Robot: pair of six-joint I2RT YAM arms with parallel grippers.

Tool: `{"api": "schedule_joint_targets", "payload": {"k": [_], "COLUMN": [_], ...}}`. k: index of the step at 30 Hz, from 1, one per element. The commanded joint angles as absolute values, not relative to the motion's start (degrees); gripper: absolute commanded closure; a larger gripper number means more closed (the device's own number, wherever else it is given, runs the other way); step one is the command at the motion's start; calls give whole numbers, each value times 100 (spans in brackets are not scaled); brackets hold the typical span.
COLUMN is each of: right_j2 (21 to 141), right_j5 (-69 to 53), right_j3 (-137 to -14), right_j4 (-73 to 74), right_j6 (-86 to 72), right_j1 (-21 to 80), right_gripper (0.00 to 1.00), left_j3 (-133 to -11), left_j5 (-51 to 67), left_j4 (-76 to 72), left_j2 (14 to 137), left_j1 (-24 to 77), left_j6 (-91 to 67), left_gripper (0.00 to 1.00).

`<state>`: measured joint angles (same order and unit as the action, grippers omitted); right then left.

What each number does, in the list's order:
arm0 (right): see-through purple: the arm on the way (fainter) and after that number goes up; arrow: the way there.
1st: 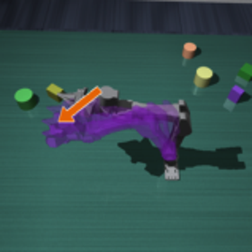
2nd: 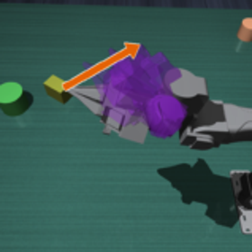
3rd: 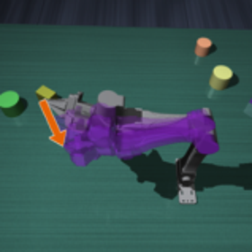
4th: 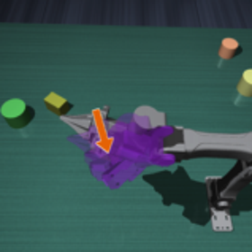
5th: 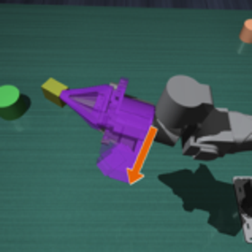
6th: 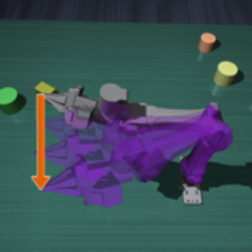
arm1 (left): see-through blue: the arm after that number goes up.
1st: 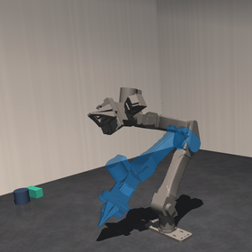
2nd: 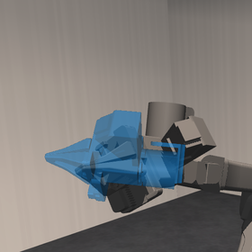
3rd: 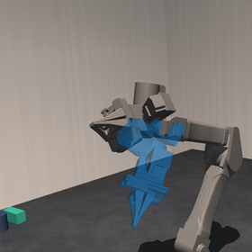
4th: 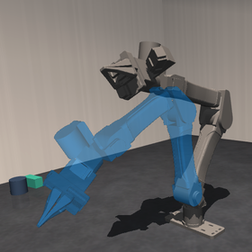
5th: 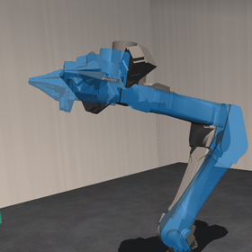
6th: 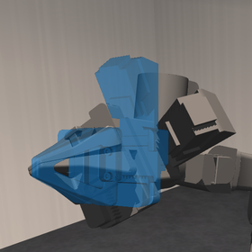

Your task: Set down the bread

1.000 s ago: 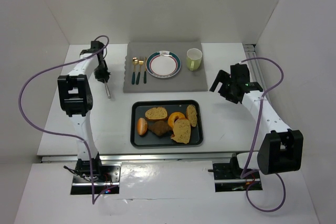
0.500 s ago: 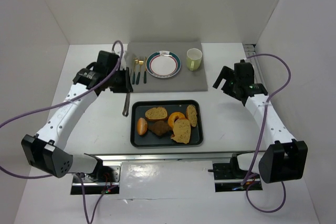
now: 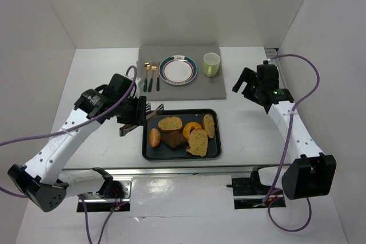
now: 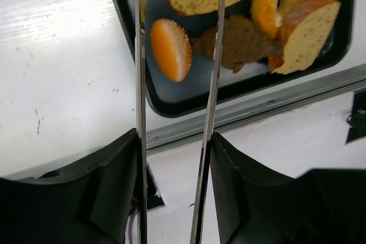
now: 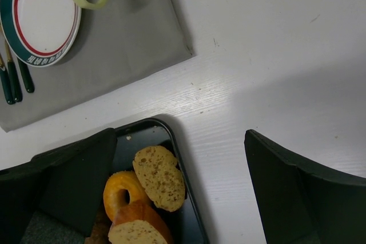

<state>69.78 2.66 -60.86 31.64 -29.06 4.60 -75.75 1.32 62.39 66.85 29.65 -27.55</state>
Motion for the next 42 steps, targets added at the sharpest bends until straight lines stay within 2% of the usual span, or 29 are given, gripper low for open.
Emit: {"api": "schedule_joint_targets", "payload": {"k": [1,8,12,23,25,27,29,33,39,42], "right_j2": [6882,6943,7198,7313,7365,7365,7436,7497,7611,7611], "right_j5": [246,176,53,176,176,176,176,123,123,246], "right_j3": [-6337,-6284,-6337,-6337,-6276,-6275,-6275,-6275,-6275,-6275], "right_j4": [3207,3208,3261,3138,3076,3023,3023,2761,2585,2470], "right_j6": [-2900,-2795,-2795,-2795,-2795,-2795,-2795,-2856,-2936,-2988], "right_j1": [431,431,431,756,808,809,809,809,922,923], "right_gripper": [0,0,0,0,0,0,0,0,0,0], "left_j3": [-7454,-7006,-6839,-6504,-6819,-7274,-7592,-8269,-9183,-9816], "left_j5": [-482,-922,-757,-765,-931,-1160,-1309,-1047,-924,-757], "left_j4": [6722,6899,6856,6645,6889,7101,7338,7278,6349,5689], "left_j2": [6688,6803,6917,7400,7453,7515,7515,7619,8392,9095], "left_j1": [3181,3884,4244,4544,4596,4597,4597,3983,3402,3130], "left_j6": [-2997,-3479,-3647,-4069,-4017,-3964,-3894,-3473,-3015,-2884], "left_gripper": [38,37,37,37,42,53,57,67,67,64]}}
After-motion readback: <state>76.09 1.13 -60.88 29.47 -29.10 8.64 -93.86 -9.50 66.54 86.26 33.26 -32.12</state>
